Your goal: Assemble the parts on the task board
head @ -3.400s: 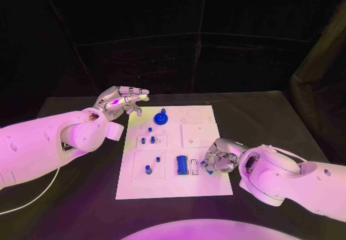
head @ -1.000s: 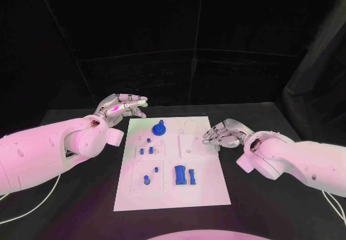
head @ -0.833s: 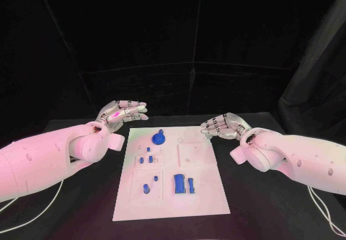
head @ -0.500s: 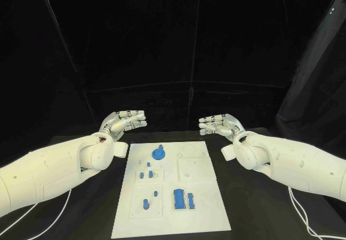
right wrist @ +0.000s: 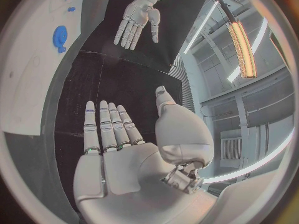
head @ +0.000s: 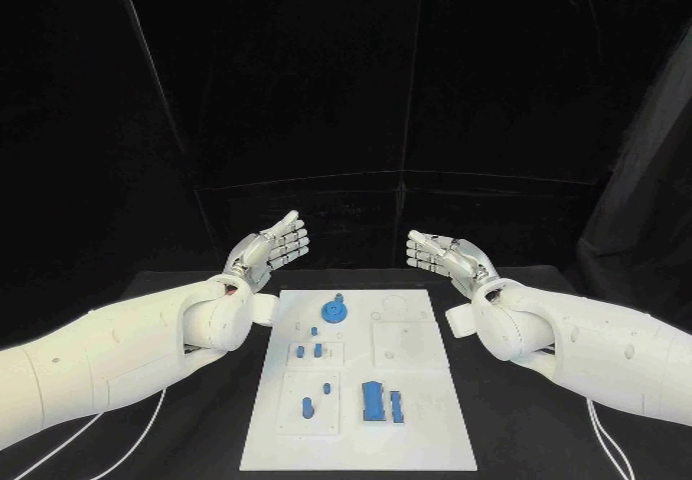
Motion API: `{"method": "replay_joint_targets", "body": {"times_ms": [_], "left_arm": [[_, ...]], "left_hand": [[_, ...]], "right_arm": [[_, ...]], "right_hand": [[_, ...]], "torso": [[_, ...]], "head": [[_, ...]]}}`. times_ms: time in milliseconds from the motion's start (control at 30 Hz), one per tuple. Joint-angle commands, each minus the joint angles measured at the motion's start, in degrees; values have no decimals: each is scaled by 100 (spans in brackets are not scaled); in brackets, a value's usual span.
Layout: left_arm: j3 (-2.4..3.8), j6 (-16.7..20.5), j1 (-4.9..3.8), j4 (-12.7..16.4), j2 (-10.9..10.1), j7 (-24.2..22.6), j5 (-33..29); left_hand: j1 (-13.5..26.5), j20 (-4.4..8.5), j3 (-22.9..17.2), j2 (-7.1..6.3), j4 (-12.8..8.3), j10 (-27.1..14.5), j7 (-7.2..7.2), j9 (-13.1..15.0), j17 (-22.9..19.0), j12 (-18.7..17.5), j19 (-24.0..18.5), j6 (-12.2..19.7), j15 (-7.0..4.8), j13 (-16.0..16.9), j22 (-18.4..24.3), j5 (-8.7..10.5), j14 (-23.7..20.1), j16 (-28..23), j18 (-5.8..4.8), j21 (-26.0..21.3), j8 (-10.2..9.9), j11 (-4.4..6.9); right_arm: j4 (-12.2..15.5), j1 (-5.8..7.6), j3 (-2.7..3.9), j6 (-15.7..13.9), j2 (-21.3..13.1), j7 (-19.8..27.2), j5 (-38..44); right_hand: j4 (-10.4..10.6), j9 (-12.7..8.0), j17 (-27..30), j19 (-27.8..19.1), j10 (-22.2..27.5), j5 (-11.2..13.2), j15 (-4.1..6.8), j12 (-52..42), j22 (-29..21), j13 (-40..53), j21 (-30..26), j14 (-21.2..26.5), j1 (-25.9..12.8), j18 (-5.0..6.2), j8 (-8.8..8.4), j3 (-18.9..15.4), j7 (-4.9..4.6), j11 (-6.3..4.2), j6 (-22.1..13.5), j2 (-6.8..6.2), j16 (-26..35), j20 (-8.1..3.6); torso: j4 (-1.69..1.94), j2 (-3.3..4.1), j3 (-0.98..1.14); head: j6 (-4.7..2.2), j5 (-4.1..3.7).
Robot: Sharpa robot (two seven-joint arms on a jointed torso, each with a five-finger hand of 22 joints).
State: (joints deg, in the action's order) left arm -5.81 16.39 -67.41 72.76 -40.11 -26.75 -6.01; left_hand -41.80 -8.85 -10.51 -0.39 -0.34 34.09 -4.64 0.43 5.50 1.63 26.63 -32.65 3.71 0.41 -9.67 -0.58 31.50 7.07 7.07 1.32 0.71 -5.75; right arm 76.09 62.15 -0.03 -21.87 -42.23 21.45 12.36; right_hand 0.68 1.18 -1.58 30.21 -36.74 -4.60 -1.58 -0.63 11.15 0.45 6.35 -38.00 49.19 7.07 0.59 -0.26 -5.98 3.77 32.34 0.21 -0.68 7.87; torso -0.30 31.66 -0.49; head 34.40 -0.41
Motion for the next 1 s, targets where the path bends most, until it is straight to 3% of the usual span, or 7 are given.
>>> {"method": "replay_joint_targets", "body": {"times_ms": [33,67,267,300,333,433,1000], "left_arm": [[110,995,148,387,-93,-140,240],[158,1175,206,522,-130,-156,276],[427,2188,535,1282,-338,-251,483],[455,2297,570,1363,-360,-261,505],[481,2394,602,1436,-380,-270,524],[543,2626,677,1609,-428,-291,571],[581,2772,724,1719,-458,-305,601]], "left_hand": [[1334,282,335,39,34,-1086,464,-43,-550,-163,-850,1042,-371,-41,309,58,-1006,-228,-211,-132,-71,575],[1445,307,367,39,34,-1176,464,-43,-550,-163,-920,1130,-371,-41,334,58,-1090,-246,-212,-132,-71,575],[2072,438,520,39,34,-1692,464,-43,-550,-163,-1321,1621,-371,-41,480,58,-1563,-707,-275,-132,-71,575],[2159,457,543,39,34,-1761,464,-43,-550,-163,-1376,1688,-371,-41,499,58,-1627,-707,-707,-132,-71,575],[2238,473,566,39,34,-1827,464,-43,-550,-163,-1428,1750,-371,-41,519,58,-1686,-707,-707,-132,-71,575],[2466,885,620,39,34,-2012,464,-43,-550,-163,-1569,1927,-371,-41,967,58,-1858,-707,-707,-132,-71,575],[3331,885,1051,39,34,-2719,464,-43,-550,-163,-2113,2603,-371,-41,967,58,-2513,-707,-707,-132,-71,575]], "right_arm": [[409,-50,4,-1006,-70,409,-564],[537,-70,4,-1166,-94,465,-653],[1163,-165,3,-1946,-206,738,-1083],[1222,-174,3,-2019,-216,763,-1123],[1272,-182,3,-2082,-225,785,-1157],[1369,-197,3,-2203,-243,827,-1224],[1386,-199,3,-2224,-246,835,-1236]], "right_hand": [[-68,-118,158,-963,1171,460,158,63,-355,-45,-200,1211,-1567,-212,-59,26,190,-377,-1031,-21,68,-251],[-68,-118,158,-1041,1265,460,158,63,-385,-45,-213,1310,-1696,-212,-59,26,598,-377,-1115,-21,68,-272],[-68,-118,158,-1487,1811,460,158,63,-549,-45,-635,1872,-2424,-275,-59,26,598,-377,-1594,-21,68,-787],[-68,-118,158,-1547,1881,460,158,63,-571,-45,-635,1947,-2521,-279,-59,26,598,-377,-1659,-21,68,-787],[-68,-118,158,-1600,1951,460,158,63,-592,-45,-635,2019,-2613,-707,-59,26,598,-377,-1719,-21,68,-787],[-68,-118,158,-1748,2133,460,158,63,-648,-45,-635,2207,-2857,-707,-59,26,598,-377,-1879,-21,68,-787],[-68,-118,158,-2392,2918,460,158,63,-1115,-45,-635,3019,-3901,-707,-59,26,598,-377,-2567,-21,68,-787]], "torso": [[30,-48,49],[30,-48,49],[30,-48,49],[30,-48,49],[30,-48,49],[30,-48,49],[30,-48,49]], "head": [[-2,41],[-2,41],[-2,41],[-2,41],[-2,41],[-2,41],[-2,41]]}}
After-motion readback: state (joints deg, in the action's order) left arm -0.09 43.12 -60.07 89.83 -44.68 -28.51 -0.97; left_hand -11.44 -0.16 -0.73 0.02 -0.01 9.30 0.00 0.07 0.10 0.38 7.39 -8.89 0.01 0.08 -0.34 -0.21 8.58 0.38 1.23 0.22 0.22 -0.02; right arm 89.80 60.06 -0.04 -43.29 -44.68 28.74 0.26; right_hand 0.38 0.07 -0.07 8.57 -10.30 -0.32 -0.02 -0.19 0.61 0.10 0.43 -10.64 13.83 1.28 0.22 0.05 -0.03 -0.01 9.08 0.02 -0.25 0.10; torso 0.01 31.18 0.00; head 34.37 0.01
